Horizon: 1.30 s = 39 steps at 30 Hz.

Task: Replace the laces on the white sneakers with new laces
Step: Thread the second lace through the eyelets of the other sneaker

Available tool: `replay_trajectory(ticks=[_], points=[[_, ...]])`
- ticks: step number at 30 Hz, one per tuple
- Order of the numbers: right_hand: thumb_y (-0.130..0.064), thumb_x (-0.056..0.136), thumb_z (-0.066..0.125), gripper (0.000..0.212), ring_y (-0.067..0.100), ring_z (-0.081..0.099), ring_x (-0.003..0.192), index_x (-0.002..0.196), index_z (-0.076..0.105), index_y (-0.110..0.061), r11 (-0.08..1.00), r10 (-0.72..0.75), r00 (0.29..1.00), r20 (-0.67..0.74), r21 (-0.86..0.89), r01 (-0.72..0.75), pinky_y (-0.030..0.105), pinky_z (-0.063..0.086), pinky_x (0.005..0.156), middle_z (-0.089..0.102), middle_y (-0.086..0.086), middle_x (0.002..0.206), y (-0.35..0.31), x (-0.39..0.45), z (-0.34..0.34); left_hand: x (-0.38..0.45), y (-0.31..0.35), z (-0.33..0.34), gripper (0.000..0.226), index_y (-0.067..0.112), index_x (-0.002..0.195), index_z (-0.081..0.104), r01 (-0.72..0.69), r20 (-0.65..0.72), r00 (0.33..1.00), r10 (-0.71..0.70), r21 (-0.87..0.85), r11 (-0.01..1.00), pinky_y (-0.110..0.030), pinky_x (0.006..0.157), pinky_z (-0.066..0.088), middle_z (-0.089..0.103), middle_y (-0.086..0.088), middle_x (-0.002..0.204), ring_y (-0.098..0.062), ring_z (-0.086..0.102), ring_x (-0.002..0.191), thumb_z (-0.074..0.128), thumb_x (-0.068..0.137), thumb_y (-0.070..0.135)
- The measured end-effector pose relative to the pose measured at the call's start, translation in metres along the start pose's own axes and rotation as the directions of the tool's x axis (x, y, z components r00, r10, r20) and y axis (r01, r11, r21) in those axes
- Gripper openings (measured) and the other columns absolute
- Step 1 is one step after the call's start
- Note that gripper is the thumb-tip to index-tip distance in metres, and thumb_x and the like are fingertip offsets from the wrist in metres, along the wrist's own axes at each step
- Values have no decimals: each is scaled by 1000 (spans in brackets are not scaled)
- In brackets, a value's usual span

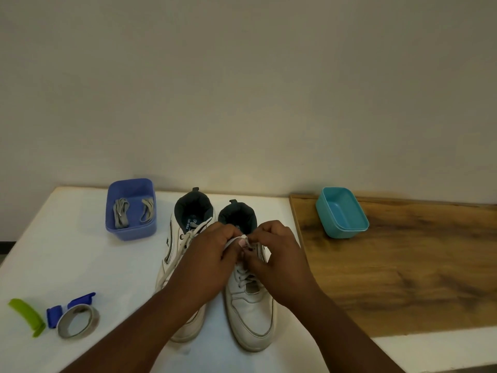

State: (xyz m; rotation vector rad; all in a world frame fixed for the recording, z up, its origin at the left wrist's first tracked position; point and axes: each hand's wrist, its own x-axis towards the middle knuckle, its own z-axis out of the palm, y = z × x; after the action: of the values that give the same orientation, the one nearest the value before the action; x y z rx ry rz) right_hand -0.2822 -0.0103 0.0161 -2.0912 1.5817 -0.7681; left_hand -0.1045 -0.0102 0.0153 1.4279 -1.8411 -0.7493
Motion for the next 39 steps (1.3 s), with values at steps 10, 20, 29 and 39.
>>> replay_trajectory(ticks=[10, 20, 29, 39], points=[[-23, 102, 58, 15, 5, 61, 96, 115, 65, -27, 982, 94, 991, -100, 175, -75, 16, 50, 82, 63, -16, 101, -4, -1, 10, 0, 6, 1, 15, 35, 98, 72, 69, -71, 994, -84, -199, 978, -11, 78, 47, 70, 18, 89, 3, 63, 90, 59, 98, 27], [-37, 98, 64, 19, 4, 57, 97, 115, 70, -30, 994, 103, 994, -35, 46, -102, 19, 48, 85, 60, -11, 108, -4, -1, 10, 8, -5, 4, 11, 38, 89, 63, 79, -13, 997, -80, -95, 992, -15, 77, 42, 61, 14, 89, 1, 58, 85, 59, 97, 32], [-41, 100, 59, 14, 4, 54, 86, 102, 63, -28, 991, 116, 993, -1, -72, -115, 14, 43, 74, 48, -11, 106, -4, -1, 9, 8, -4, 3, 22, 50, 79, 56, 49, -55, 997, -52, -59, 997, -7, 72, 40, 62, 20, 82, 5, 59, 86, 65, 93, 36], [-39, 96, 61, 15, 3, 55, 76, 84, 65, -31, 997, 62, 984, -165, -37, -69, 16, 43, 65, 57, -16, 87, -26, -5, -25, 10, -1, -1, 13, 41, 82, 62, 94, -60, 993, -100, -93, 991, -2, 67, 40, 62, 19, 78, 3, 60, 78, 65, 93, 35]])
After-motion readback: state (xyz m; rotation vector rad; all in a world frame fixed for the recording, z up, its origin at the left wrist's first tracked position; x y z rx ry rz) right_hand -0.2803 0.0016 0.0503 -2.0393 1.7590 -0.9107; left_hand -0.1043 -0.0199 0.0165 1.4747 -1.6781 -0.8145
